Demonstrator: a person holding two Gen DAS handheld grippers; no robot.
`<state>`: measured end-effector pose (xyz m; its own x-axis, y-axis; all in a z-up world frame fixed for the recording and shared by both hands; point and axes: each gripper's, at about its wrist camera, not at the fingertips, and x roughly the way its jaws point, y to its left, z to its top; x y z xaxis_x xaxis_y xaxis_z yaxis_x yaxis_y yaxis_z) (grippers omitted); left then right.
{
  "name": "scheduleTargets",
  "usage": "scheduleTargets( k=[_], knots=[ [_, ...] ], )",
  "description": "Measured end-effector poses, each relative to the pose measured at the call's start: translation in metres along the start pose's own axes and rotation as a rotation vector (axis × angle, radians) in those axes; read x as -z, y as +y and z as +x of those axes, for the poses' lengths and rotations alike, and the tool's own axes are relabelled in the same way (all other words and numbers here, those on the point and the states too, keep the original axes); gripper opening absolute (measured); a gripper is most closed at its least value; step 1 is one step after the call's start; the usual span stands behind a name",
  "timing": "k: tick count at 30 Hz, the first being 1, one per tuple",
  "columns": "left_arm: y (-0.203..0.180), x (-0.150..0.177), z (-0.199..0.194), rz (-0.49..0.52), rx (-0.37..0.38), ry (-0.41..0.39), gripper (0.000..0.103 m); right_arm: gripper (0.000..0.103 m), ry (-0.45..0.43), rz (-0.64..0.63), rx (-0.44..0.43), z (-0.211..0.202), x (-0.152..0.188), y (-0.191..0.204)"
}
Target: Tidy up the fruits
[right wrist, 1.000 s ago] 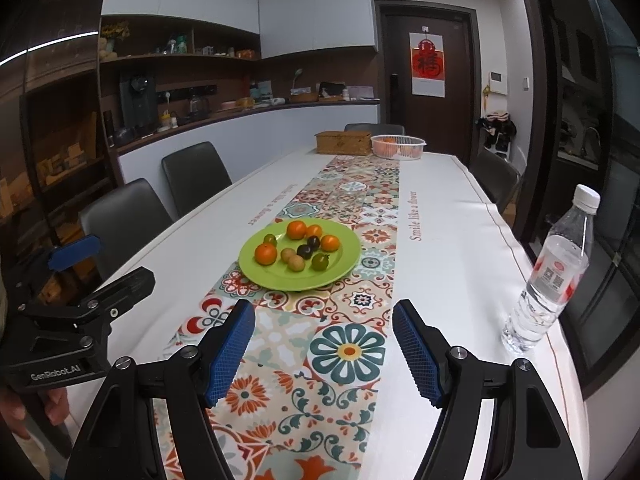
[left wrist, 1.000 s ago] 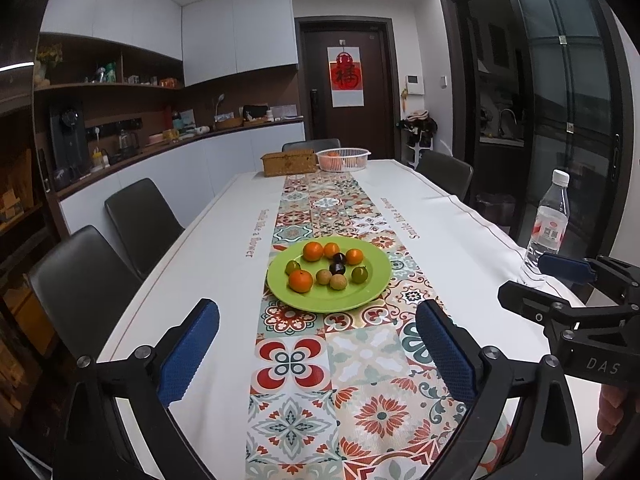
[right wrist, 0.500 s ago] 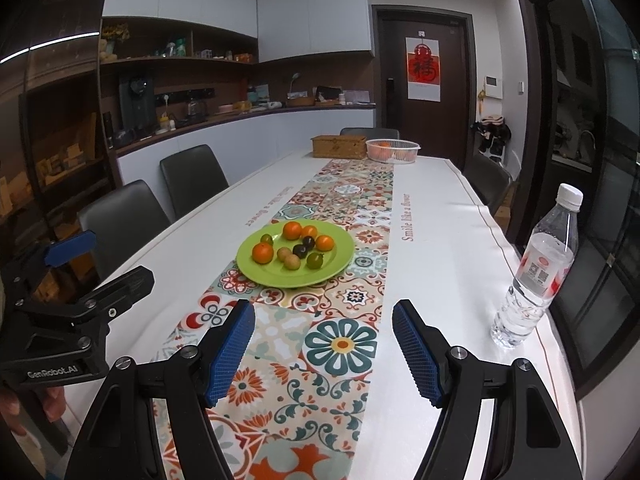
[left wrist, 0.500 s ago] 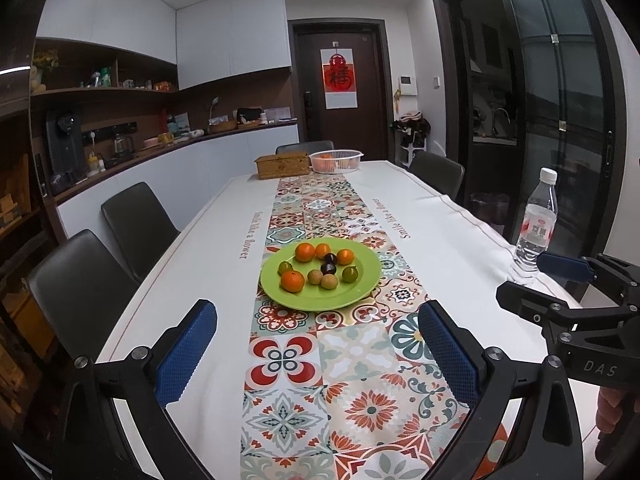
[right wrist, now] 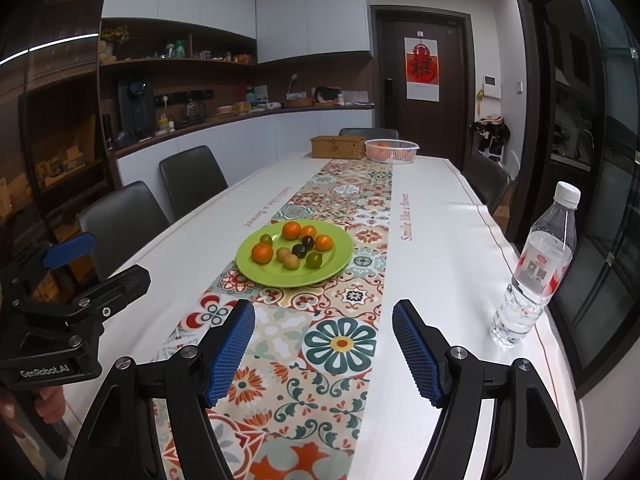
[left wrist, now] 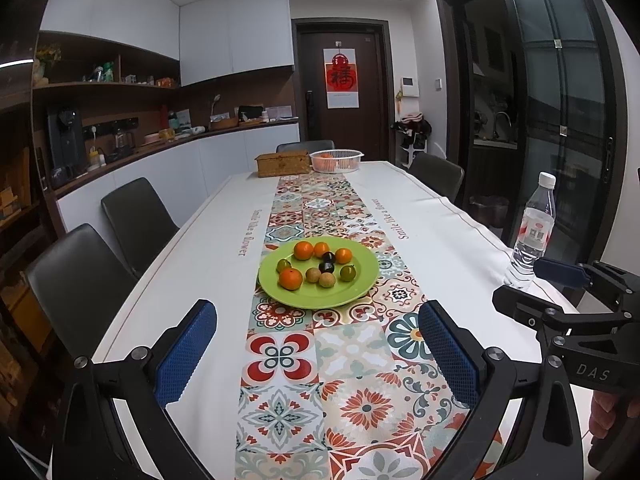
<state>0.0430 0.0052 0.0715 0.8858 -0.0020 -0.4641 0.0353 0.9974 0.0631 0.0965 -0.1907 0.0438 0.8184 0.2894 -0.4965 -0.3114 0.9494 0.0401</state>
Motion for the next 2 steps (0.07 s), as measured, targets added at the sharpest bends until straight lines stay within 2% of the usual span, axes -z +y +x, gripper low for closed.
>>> scheduleTargets(
  k=[2],
  knots=[
    [0.0002, 0.0004, 0.0008, -0.002, 0.007, 0.005, 0.103, 0.072, 0.002, 0.001, 0.003, 0.0011, 0.0002, 0.0001]
  ],
)
